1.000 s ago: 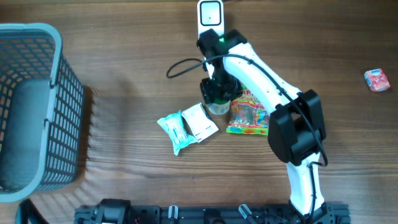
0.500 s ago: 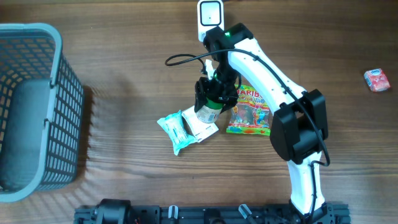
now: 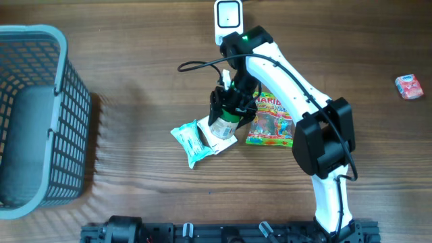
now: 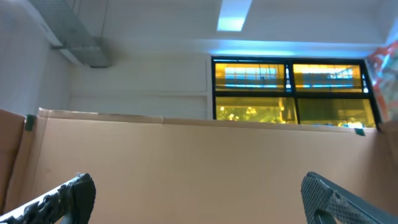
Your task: Scan the item barcode
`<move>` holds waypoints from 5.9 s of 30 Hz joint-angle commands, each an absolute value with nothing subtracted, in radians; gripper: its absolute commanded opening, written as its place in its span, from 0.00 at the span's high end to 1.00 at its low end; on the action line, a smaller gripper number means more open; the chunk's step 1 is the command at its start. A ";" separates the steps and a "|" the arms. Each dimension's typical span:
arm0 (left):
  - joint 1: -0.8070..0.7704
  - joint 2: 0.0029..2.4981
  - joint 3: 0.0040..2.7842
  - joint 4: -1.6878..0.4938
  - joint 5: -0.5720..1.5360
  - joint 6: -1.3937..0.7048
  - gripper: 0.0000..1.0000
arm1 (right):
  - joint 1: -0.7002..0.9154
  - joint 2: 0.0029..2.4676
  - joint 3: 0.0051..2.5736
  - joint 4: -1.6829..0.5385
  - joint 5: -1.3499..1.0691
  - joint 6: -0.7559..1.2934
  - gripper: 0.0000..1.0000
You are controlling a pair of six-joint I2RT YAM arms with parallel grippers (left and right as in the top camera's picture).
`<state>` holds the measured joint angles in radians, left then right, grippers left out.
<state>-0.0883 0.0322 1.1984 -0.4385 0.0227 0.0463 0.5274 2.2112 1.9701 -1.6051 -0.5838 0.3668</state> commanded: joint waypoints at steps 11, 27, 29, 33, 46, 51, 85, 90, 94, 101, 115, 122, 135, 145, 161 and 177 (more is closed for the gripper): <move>-0.081 0.013 1.061 -0.535 -0.023 0.044 0.00 | 0.538 2.207 1.988 -1.609 -0.627 0.392 0.32; -0.081 0.013 0.474 -0.426 0.012 0.010 0.00 | 0.538 2.207 1.988 -1.609 -0.713 0.404 0.41; -0.081 0.013 0.402 -0.377 0.019 0.010 0.00 | 0.537 2.207 1.988 -1.608 -0.648 0.403 0.42; -0.081 0.013 0.279 -0.275 0.057 0.009 0.00 | 0.534 2.207 1.990 -1.496 -0.398 0.401 0.51; -0.081 0.013 0.196 -0.338 0.025 -0.008 0.00 | 0.467 2.207 2.029 -0.789 0.015 0.399 0.52; -0.081 0.013 0.196 -0.417 0.025 -0.008 0.00 | 0.469 2.215 2.002 -0.435 0.304 0.390 0.51; -0.081 0.013 0.196 -0.790 0.025 -0.008 0.00 | 0.263 2.185 2.002 -0.426 0.730 0.371 0.55; -0.081 0.013 0.196 -0.790 0.025 -0.008 0.00 | 0.028 2.188 2.001 -0.821 0.510 0.585 0.53; -0.081 0.013 0.196 -0.790 0.025 -0.008 0.00 | -0.123 2.194 2.001 -0.969 0.299 0.596 0.52; -0.081 0.013 0.196 -0.790 0.025 -0.008 0.00 | -0.314 2.258 2.000 -1.100 0.205 0.614 0.51; -0.081 0.013 0.196 -0.790 0.025 -0.008 0.00 | -0.341 2.337 1.999 -1.124 0.213 0.655 0.00; -0.081 0.013 0.196 -0.790 0.025 -0.008 0.00 | -0.333 2.160 1.999 -1.154 0.213 0.685 0.01; -0.081 0.013 0.196 -0.790 0.025 -0.008 0.00 | -0.110 2.047 1.923 -1.066 0.212 0.600 0.96; -0.081 0.013 0.196 -0.790 0.025 -0.008 0.00 | -0.118 2.241 1.873 -0.979 0.381 0.543 0.96; -0.081 0.013 0.196 -0.790 0.025 -0.008 0.00 | -0.294 2.300 1.825 -0.984 0.458 0.474 0.96; -0.081 0.013 0.196 -0.790 0.025 -0.008 0.00 | -0.442 2.300 1.825 -1.151 0.556 0.719 0.96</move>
